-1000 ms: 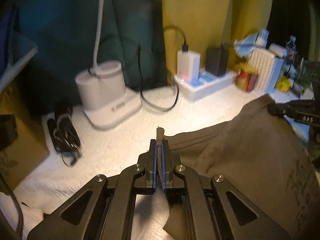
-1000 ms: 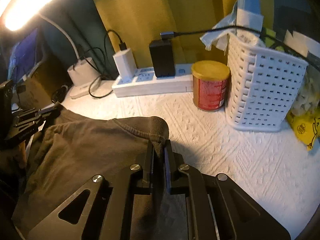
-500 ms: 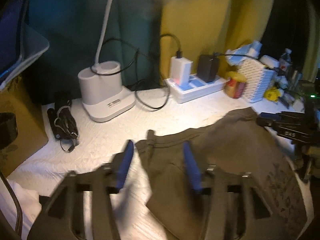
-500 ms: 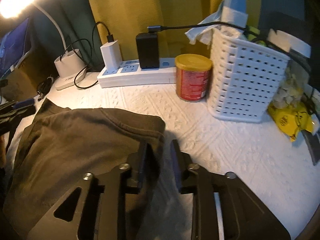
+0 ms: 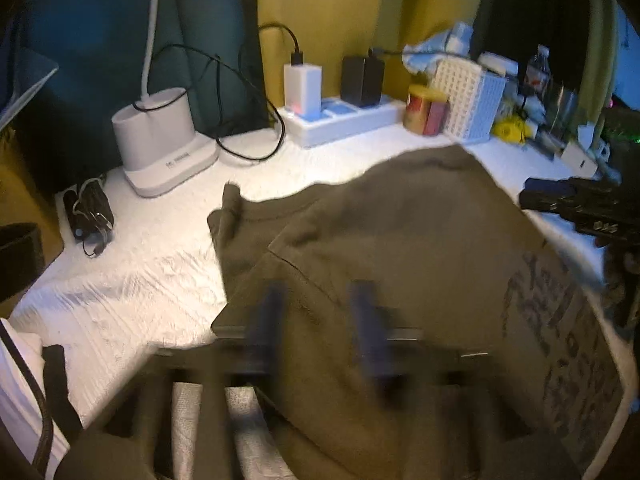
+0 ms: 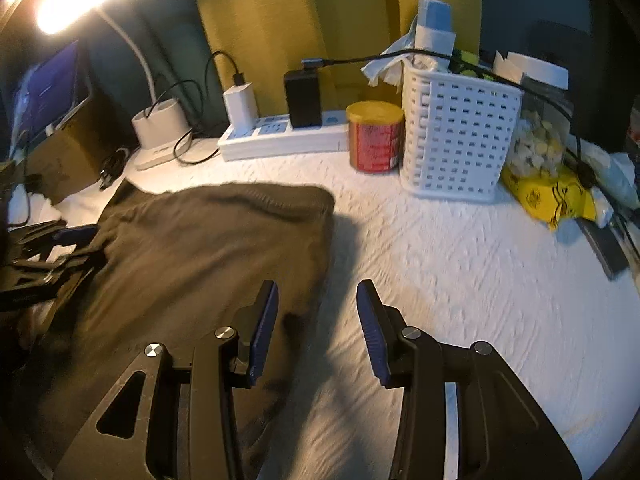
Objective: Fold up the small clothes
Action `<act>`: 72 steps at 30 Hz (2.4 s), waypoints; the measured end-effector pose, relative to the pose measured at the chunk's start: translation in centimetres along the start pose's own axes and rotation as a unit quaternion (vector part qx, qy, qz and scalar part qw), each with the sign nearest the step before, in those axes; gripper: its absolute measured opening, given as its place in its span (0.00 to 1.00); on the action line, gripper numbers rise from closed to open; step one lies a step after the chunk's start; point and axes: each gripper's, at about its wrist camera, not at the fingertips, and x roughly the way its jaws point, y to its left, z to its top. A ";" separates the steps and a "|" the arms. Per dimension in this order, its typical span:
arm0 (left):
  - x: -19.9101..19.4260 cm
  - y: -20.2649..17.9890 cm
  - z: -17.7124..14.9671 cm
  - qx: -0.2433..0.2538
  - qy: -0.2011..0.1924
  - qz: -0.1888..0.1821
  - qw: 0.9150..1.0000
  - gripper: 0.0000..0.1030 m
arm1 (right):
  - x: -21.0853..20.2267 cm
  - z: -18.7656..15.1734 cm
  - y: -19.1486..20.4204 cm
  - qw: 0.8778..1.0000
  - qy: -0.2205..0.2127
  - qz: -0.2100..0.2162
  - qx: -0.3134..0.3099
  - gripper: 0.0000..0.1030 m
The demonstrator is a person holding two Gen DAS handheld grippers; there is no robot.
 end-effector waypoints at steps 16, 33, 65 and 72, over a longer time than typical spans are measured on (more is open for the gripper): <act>-2.9 1.2 -0.4 -0.032 -0.003 0.023 0.999 0.05 | -1.3 -2.8 0.6 1.000 0.014 0.006 0.008 0.42; -8.1 -2.7 -6.9 -0.058 0.023 -0.032 0.998 0.05 | -5.8 -7.7 3.0 1.000 0.017 0.019 0.003 0.42; -13.1 -7.0 -13.9 -0.058 0.008 -0.069 0.996 0.04 | -11.6 -17.3 6.7 1.000 0.001 0.021 0.007 0.42; -13.0 -7.2 -14.5 -0.062 0.023 -0.080 0.995 0.04 | -12.3 -18.0 6.8 1.000 -0.001 0.019 -0.011 0.07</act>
